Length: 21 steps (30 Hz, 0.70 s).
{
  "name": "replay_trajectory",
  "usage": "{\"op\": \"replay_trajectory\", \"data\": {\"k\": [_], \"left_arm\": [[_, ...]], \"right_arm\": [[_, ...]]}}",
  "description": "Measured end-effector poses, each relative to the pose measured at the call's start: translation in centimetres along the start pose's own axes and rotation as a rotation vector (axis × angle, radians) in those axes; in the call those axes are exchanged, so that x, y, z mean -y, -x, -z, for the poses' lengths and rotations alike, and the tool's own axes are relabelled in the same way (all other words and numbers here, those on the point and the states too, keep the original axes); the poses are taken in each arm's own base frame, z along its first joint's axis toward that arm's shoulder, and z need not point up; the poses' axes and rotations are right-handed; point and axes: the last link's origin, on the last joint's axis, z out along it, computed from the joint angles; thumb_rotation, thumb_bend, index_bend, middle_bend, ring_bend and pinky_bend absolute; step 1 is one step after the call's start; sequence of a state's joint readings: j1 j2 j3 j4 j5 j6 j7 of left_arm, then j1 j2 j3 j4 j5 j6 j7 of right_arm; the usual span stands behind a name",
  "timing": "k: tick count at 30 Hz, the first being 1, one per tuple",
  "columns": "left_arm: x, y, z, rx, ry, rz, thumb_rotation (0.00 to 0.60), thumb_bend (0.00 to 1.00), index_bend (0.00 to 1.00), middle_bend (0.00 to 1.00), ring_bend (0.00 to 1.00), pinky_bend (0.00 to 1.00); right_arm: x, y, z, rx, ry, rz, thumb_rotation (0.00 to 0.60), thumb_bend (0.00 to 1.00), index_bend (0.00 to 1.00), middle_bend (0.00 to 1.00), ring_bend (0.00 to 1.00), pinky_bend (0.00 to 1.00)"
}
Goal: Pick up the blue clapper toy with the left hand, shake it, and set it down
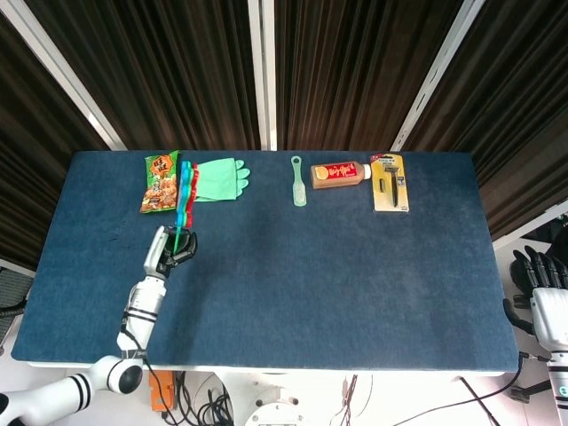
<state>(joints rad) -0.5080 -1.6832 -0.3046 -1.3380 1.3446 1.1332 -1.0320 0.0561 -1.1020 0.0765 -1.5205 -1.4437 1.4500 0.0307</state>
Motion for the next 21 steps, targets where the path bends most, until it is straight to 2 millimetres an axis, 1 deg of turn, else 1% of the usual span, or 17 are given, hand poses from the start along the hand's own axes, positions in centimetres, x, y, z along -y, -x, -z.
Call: {"op": "replay_trajectory", "data": {"k": [2, 4, 7, 10, 13, 17, 21], "left_arm": [[-0.2, -0.2, 0.0, 0.019, 0.017, 0.046, 0.6, 0.64, 1.0, 1.0, 1.0, 1.0], [-0.3, -0.3, 0.0, 0.039, 0.029, 0.043, 0.6, 0.64, 1.0, 1.0, 1.0, 1.0], [-0.3, -0.4, 0.0, 0.079, 0.048, -0.056, 0.6, 0.64, 1.0, 1.0, 1.0, 1.0], [-0.1, -0.5, 0.0, 0.128, 0.065, -0.26, 0.6, 0.64, 1.0, 1.0, 1.0, 1.0], [0.2, -0.4, 0.1, 0.179, 0.085, -0.557, 0.6, 0.64, 1.0, 1.0, 1.0, 1.0], [0.7, -0.4, 0.2, 0.249, 0.139, -1.034, 0.6, 0.65, 1.0, 1.0, 1.0, 1.0], [0.9, -0.4, 0.4, 0.292, 0.197, -1.365, 0.6, 0.65, 1.0, 1.0, 1.0, 1.0]], "right_arm": [[0.0, 0.0, 0.0, 0.002, -0.001, 0.0, 0.6, 0.3, 0.0, 0.0, 0.0, 0.0], [0.1, 0.0, 0.0, 0.002, -0.003, 0.001, 0.6, 0.3, 0.0, 0.0, 0.0, 0.0], [0.1, 0.0, 0.1, -0.001, -0.003, 0.003, 0.6, 0.3, 0.0, 0.0, 0.0, 0.0], [0.0, -0.1, 0.1, -0.002, 0.0, 0.001, 0.6, 0.3, 0.0, 0.0, 0.0, 0.0], [-0.1, 0.0, 0.2, 0.002, 0.002, 0.001, 0.6, 0.3, 0.0, 0.0, 0.0, 0.0], [-0.1, 0.0, 0.1, 0.0, 0.003, 0.003, 0.6, 0.3, 0.0, 0.0, 0.0, 0.0], [-0.1, 0.0, 0.1, 0.0, 0.005, 0.002, 0.6, 0.31, 0.0, 0.0, 0.0, 0.0]]}}
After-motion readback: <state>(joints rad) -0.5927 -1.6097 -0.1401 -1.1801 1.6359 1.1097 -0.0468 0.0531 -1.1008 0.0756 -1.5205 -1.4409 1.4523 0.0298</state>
